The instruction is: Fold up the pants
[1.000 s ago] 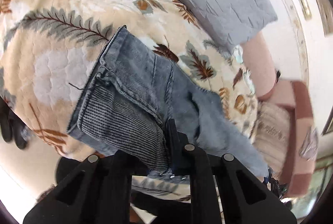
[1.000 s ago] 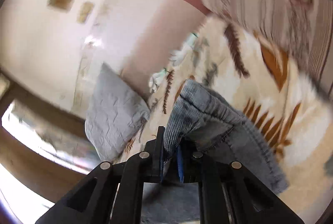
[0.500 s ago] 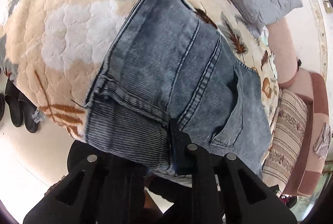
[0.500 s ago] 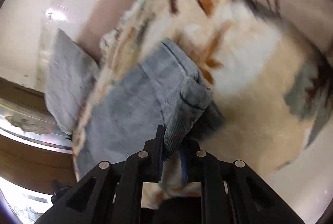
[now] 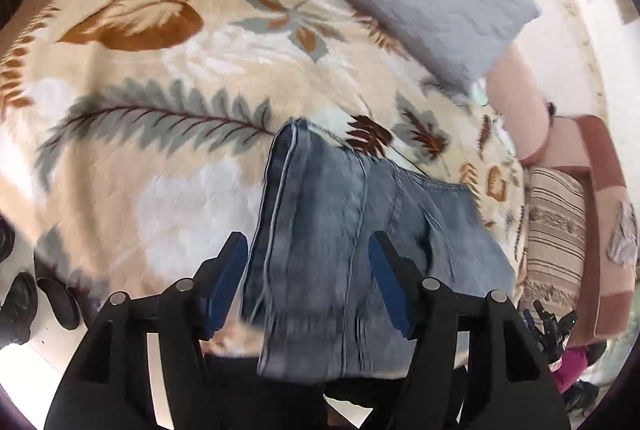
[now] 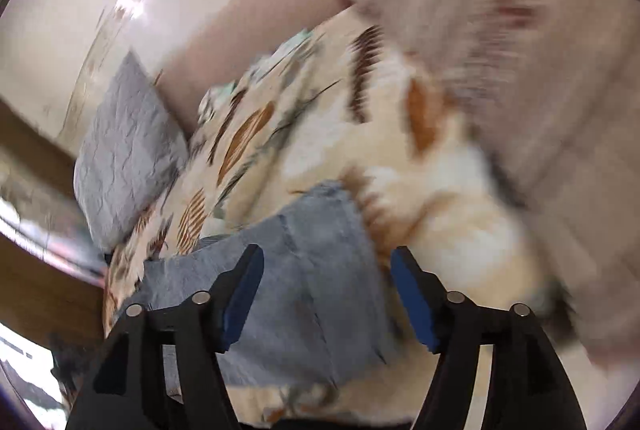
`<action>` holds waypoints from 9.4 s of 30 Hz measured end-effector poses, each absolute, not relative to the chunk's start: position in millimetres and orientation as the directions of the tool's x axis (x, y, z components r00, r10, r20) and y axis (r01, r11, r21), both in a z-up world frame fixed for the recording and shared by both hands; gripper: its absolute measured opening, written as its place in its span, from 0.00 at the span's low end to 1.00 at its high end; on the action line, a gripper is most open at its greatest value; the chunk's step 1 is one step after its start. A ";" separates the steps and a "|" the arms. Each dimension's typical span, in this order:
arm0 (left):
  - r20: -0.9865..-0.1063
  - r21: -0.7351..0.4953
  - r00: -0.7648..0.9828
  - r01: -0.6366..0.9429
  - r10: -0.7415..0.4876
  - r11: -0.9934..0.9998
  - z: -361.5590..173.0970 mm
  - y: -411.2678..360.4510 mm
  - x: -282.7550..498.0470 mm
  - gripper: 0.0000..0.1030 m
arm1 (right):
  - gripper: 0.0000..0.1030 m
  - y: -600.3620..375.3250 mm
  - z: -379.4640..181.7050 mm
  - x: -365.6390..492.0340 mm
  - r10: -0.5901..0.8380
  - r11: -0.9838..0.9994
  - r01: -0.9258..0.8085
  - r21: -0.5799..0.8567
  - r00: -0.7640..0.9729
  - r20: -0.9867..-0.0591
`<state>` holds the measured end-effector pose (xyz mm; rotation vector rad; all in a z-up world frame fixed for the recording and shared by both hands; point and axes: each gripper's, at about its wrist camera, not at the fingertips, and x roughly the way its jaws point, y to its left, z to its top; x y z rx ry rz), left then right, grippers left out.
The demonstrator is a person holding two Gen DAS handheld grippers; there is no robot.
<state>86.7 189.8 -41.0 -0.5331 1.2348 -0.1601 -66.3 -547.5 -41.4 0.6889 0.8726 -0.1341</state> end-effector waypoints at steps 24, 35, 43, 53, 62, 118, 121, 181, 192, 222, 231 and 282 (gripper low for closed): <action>-0.851 -0.497 0.299 -0.191 -0.432 0.847 -65.8 186.4 126.3 0.16 | 0.30 -516.2 -41.6 16.7 -0.063 0.886 0.405 0.225 0.585 -0.808; -0.813 -0.569 0.266 -0.176 -0.518 0.803 -73.1 193.6 135.4 0.53 | 0.57 -259.5 -32.4 138.7 0.434 0.901 -0.203 0.384 0.456 -0.777; -0.751 -0.659 0.214 -0.176 -0.625 0.731 -94.5 186.6 136.3 0.52 | 0.27 -158.1 -73.0 168.3 0.298 0.916 -0.371 0.154 0.372 -0.879; -0.784 -0.611 0.254 -0.157 -0.566 0.776 -78.0 178.8 176.6 0.34 | 0.01 -161.7 -80.9 205.9 0.171 0.954 -0.298 0.041 0.424 -0.889; -0.737 -0.660 0.300 -0.123 -0.606 0.742 -38.7 214.5 94.1 0.55 | 0.22 -213.2 -63.2 185.9 0.350 0.937 -0.160 0.311 0.435 -0.830; -0.754 -0.643 0.323 -0.179 -0.572 0.745 -85.2 176.5 31.8 0.40 | 0.50 -229.1 -5.9 102.4 0.337 0.941 -0.138 0.310 0.488 -0.806; -0.753 -0.648 0.310 -0.199 -0.580 0.735 -86.8 167.4 37.3 0.49 | 0.52 -334.2 -10.6 53.9 0.218 0.961 0.040 0.272 0.494 -0.842; -0.846 -0.532 0.253 -0.348 -0.469 0.772 -97.2 163.4 56.8 0.41 | 0.19 -514.4 -124.7 -137.1 0.323 0.414 0.501 0.759 0.699 -0.638; -0.862 -0.506 0.245 -0.338 -0.445 0.794 -93.0 155.5 55.7 0.42 | 0.17 -528.9 -141.8 -147.8 0.245 0.296 0.489 0.820 0.791 -0.561; -0.849 -0.507 0.269 -0.172 -0.455 0.844 -64.5 167.1 116.7 0.56 | 0.62 -300.7 -42.2 96.1 0.424 0.893 -0.098 0.440 0.514 -0.745; -0.890 -0.413 0.253 -0.089 -0.380 0.907 -66.0 157.3 113.4 0.56 | 0.04 -182.7 -94.2 178.3 0.273 0.944 -0.281 0.174 0.366 -0.890; -0.948 -0.318 -0.280 0.837 -0.151 0.446 -98.5 -494.2 96.8 0.75 | 0.57 -543.5 -152.6 -168.7 0.302 0.433 0.199 0.879 0.887 -0.349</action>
